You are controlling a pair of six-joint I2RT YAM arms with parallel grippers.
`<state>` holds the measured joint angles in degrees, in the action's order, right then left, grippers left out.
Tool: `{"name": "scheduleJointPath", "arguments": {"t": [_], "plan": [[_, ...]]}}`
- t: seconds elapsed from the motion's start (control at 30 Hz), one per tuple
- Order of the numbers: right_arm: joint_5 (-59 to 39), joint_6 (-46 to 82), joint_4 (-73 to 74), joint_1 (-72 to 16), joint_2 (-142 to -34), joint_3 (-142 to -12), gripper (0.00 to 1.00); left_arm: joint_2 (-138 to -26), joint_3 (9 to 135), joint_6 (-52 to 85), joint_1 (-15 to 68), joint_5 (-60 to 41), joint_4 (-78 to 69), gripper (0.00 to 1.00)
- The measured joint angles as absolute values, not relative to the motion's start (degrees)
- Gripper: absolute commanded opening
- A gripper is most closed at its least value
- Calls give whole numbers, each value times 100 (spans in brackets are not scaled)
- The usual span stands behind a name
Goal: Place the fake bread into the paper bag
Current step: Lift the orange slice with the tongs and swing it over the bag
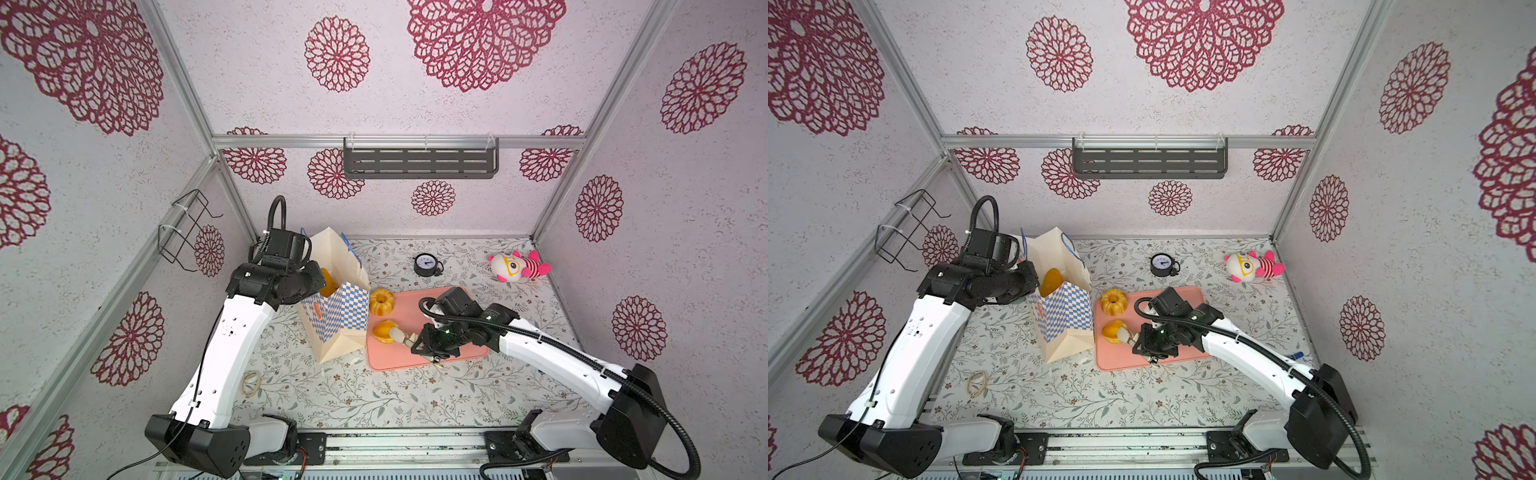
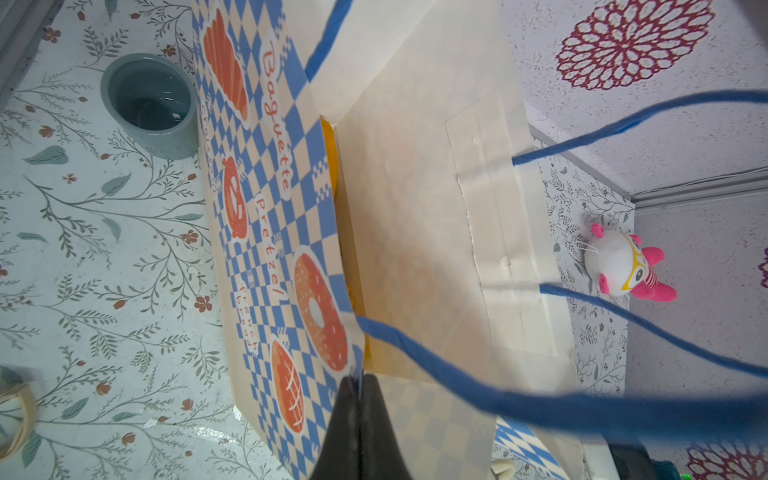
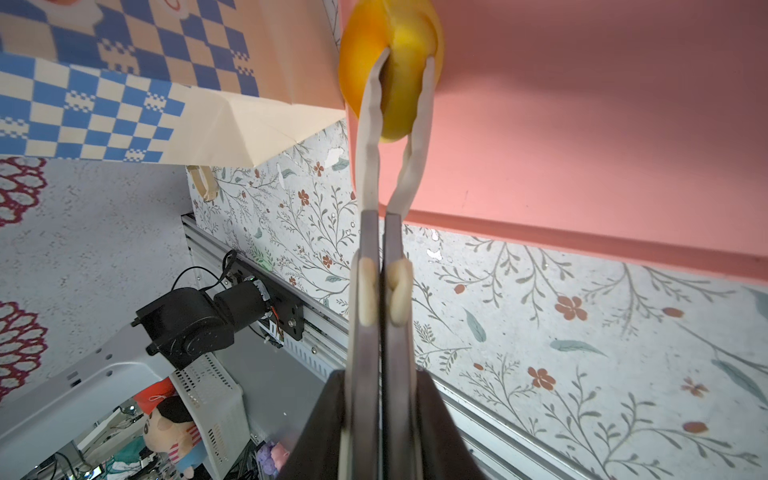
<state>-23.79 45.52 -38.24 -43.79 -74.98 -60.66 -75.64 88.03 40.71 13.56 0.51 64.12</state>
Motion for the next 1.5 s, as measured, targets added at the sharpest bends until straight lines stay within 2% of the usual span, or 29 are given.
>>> {"name": "scheduleJointPath", "arguments": {"t": [0.37, 0.6, 0.8, 1.1, 1.5], "plan": [[-2005, 4403, -4403, -3514, -6598, -6598, 0, -7640, 8858, 4069, 1356, 45, 6412, 0], [-1798, 4335, -4416, -3378, -6547, -7415, 0, -7636, 8842, 4071, 1356, 38, 6379, 0], [-1820, 4355, -3957, -3446, -7032, -8565, 0, -7605, 8785, 4073, 1356, -36, 6329, 0], [-1846, 4305, -3586, -4128, -8248, -10438, 0, -7446, 8689, 4160, 1356, -45, 6333, 0], [-1970, 4309, -3496, -4687, -8888, -10816, 0, -7330, 8606, 4289, 1356, -36, 6333, 0]]}}
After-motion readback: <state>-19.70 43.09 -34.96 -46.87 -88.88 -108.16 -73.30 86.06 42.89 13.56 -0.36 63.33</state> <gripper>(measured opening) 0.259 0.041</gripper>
